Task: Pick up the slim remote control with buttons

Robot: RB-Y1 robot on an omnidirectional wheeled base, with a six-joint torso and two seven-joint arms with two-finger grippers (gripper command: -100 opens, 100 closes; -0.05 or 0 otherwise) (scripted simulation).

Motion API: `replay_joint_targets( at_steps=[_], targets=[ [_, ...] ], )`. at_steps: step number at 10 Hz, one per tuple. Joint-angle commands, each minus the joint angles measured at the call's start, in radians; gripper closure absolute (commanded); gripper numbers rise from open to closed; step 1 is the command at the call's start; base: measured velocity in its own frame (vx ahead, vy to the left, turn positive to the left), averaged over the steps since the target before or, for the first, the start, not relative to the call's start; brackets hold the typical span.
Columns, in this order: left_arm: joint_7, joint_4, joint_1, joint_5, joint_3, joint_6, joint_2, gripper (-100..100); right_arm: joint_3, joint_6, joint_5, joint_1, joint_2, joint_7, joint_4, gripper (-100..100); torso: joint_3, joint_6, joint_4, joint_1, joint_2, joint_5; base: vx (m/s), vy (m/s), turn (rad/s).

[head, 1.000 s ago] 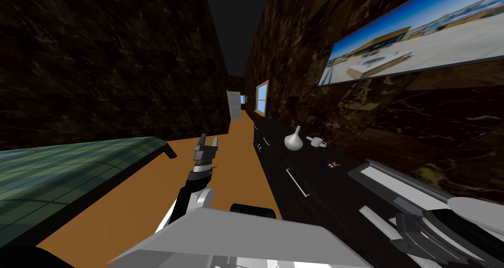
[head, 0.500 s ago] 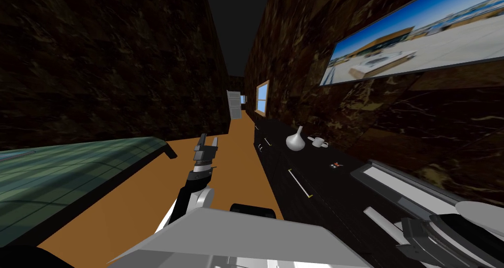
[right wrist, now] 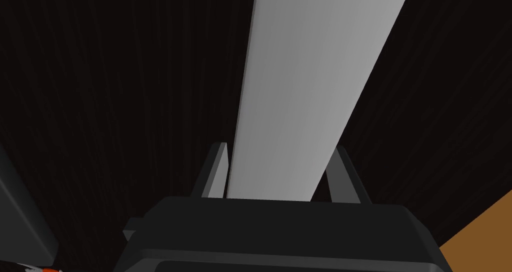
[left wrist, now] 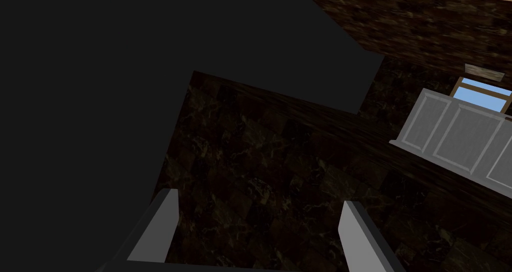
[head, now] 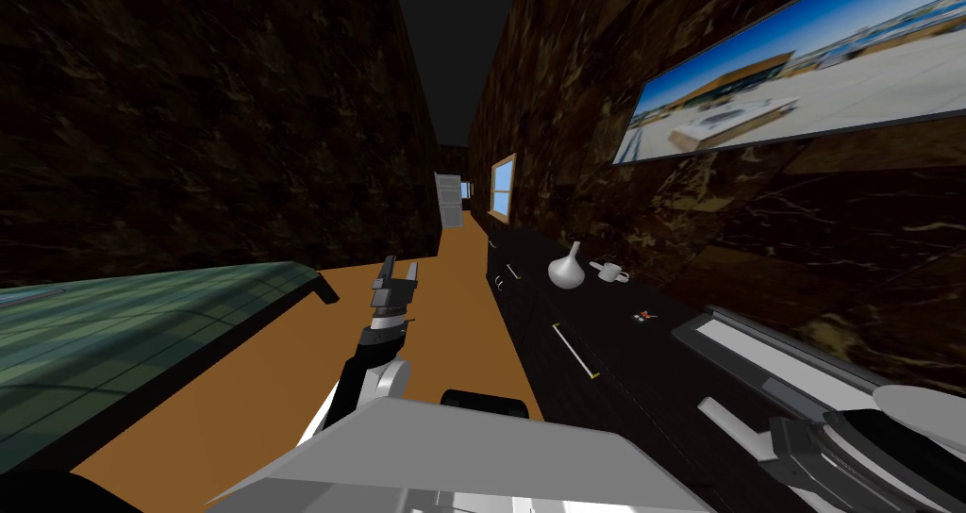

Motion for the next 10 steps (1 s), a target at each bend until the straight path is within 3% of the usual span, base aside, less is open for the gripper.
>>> replay_joint_targets(
  at_steps=[1, 2, 3, 4, 6, 7, 10],
  targets=[
    [0.0, 0.0, 0.0, 0.0, 0.0, 0.0, 0.0, 0, 0.0, 0.0, 0.0, 0.0, 0.0, 0.0, 0.0, 0, 0.0, 0.0, 0.0, 0.0, 0.0, 0.0, 0.0, 0.0, 0.0],
    [0.0, 0.0, 0.0, 0.0, 0.0, 0.0, 0.0, 0, 0.011, 0.028, -0.012, 0.007, -0.028, -0.017, -0.035, 100, 0.0, 0.0, 0.0, 0.0, 0.0, 0.0, -0.004, -0.032, 0.003],
    [0.0, 0.0, 0.0, 0.0, 0.0, 0.0, 0.0, 0, 0.024, 0.061, -0.029, 0.018, -0.061, -0.034, -0.071, 100, 0.0, 0.0, 0.0, -0.001, 0.0, 0.0, -0.014, -0.062, 0.015],
    [0.0, 0.0, 0.0, 0.0, 0.0, 0.0, 0.0, 0, 0.024, 0.061, -0.029, 0.018, -0.061, -0.034, -0.084, 100, 0.001, 0.0, 0.001, -0.003, 0.001, 0.001, -0.012, -0.054, 0.011],
    [0.0, 0.0, 0.0, 0.0, 0.0, 0.0, 0.0, 0, 0.05, 0.126, -0.064, 0.039, -0.128, -0.068, -0.161, 100, 0.001, 0.0, 0.001, -0.003, 0.001, 0.0, 0.0, -0.058, 0.003],
    [0.0, 0.0, 0.0, 0.0, 0.0, 0.0, 0.0, 0, 0.05, 0.126, -0.064, 0.039, -0.128, -0.068, -0.182, 100, 0.001, 0.0, 0.001, -0.003, 0.0, 0.001, -0.003, -0.053, 0.004],
    [0.0, 0.0, 0.0, 0.0, 0.0, 0.0, 0.0, 0, 0.075, 0.192, -0.099, 0.061, -0.195, -0.102, -0.265, 100, 0.001, 0.0, 0.001, -0.001, 0.001, 0.0, -0.007, -0.036, 0.003]
  ],
)
